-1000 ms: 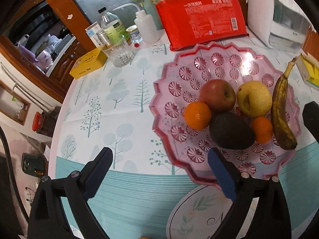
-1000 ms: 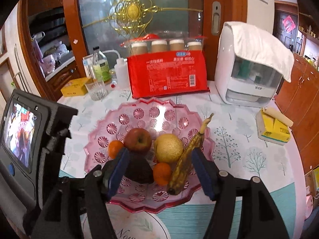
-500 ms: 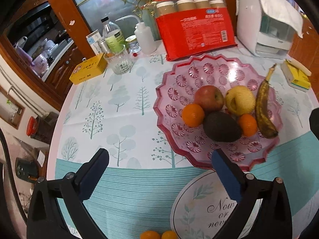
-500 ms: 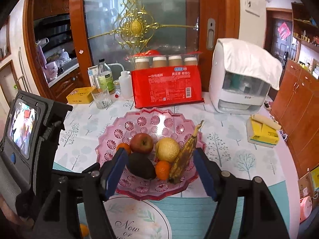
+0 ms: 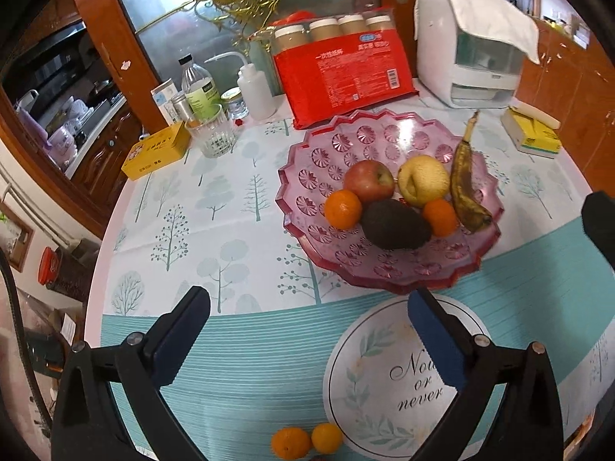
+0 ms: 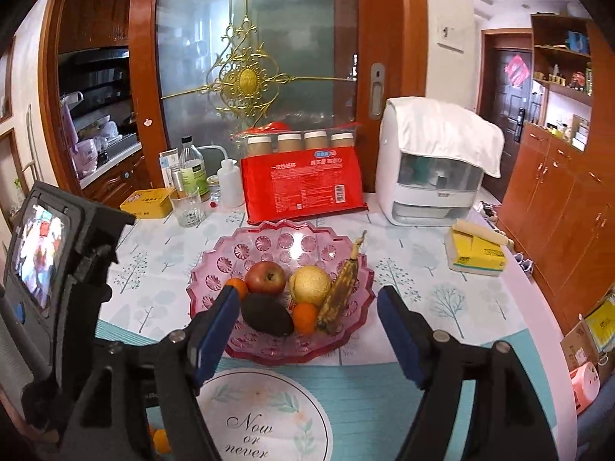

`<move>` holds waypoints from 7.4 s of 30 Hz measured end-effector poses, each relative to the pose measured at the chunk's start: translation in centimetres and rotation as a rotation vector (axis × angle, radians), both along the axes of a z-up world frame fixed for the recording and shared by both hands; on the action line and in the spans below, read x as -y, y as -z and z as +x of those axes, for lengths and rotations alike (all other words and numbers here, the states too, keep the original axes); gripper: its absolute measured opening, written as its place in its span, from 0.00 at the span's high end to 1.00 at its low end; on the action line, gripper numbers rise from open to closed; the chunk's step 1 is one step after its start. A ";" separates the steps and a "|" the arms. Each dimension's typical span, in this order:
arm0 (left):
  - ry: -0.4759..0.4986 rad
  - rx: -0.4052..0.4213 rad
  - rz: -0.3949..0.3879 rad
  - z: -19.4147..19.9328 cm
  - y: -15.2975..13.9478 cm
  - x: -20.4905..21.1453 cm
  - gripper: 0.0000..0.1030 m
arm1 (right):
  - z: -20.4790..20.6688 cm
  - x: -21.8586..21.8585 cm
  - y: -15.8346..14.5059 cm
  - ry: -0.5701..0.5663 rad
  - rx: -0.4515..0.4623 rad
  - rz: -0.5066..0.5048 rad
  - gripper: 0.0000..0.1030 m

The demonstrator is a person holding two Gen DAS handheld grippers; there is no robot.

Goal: Organize fruits
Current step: 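Withdraw both tools from the bowl toward the loose oranges, then grasp an orange with the right tool while the left tool grasps another orange, then carry both oranges into the pink bowl and open both tools, then withdraw both tools from the bowl toward the lychees and orange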

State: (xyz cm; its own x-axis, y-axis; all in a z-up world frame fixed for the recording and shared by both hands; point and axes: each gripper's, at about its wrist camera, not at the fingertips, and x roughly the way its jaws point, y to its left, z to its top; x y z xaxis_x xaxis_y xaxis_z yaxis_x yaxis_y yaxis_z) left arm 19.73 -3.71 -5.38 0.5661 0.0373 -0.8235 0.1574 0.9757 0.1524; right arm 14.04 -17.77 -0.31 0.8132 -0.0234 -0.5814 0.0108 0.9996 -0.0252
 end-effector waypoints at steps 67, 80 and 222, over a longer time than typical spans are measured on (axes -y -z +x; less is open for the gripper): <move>0.102 -0.170 -0.164 -10.5 13.7 -9.7 0.36 | -13.2 -7.8 17.7 -0.255 -0.475 0.134 0.56; 0.164 -0.192 -0.232 -10.3 13.5 -9.1 0.61 | -12.9 -7.5 17.9 -0.268 -0.491 0.198 0.63; -0.012 0.071 -0.188 -3.1 -6.7 -7.1 0.18 | 2.3 -1.8 -1.9 -0.060 -0.153 0.142 0.54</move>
State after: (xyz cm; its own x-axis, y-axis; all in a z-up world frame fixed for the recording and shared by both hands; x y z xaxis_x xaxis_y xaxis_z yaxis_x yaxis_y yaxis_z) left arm 16.65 3.42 1.37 0.6234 -0.1067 -0.7746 0.1410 0.9898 -0.0228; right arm 16.33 -15.98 1.58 0.7129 0.1136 -0.6920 -0.0424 0.9920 0.1192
